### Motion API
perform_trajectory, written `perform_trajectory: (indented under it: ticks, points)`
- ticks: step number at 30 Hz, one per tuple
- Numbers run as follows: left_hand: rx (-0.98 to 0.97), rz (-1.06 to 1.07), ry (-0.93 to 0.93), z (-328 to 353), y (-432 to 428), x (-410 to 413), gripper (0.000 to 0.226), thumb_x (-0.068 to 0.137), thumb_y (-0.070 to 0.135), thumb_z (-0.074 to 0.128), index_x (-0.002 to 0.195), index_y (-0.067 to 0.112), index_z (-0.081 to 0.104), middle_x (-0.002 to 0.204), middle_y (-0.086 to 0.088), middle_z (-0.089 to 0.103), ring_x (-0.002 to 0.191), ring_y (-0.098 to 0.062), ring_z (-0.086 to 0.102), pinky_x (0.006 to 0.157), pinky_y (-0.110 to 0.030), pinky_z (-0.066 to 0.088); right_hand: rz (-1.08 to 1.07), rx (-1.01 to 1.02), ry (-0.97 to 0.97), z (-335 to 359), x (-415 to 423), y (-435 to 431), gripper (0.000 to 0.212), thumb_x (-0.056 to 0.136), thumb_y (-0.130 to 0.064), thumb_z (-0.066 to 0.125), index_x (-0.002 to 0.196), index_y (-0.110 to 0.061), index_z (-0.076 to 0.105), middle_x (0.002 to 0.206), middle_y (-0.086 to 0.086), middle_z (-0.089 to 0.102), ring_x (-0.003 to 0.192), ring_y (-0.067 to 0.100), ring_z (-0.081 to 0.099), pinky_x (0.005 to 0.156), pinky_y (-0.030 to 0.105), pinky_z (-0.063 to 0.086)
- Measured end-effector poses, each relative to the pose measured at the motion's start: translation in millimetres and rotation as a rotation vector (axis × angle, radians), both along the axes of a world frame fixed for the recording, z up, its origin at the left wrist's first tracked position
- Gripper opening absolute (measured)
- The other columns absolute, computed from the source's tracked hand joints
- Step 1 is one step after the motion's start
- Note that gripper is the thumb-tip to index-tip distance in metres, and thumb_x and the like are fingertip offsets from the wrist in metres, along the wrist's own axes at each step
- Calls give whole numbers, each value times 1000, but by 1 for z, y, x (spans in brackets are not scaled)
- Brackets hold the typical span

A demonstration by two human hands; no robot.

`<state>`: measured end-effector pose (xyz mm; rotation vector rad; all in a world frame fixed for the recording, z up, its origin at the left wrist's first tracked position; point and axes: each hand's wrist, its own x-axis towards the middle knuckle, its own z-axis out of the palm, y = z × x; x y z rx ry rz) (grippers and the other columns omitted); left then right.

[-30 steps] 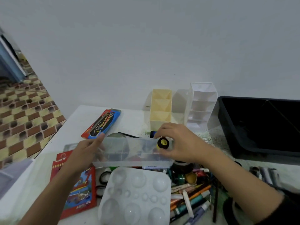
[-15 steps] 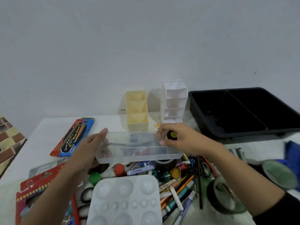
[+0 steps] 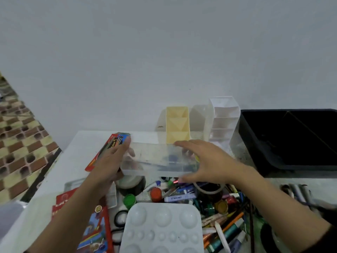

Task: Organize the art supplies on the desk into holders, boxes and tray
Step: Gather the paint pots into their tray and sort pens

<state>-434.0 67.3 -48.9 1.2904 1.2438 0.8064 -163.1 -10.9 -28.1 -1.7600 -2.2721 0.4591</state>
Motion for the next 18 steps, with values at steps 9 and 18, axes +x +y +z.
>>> perform_trajectory:
  ticks: [9,18]
  points:
    - [324,-154,818,-68,85,-55,24,101,35,57,120,25,67,122,-8,65,107,-29,61,88,-35,46,-99,86,106,-9,-39,72,96,75,-65,75,153,-38,26,130,-9,53,118,12,49,97,31,41]
    - [375,-205,867,-90,131,-86,47,92,6,62,136,21,58,130,-8,62,99,-21,53,82,-28,38,-107,-10,96,-31,-77,134,94,77,-66,72,154,-33,27,136,-5,54,130,17,45,111,43,37]
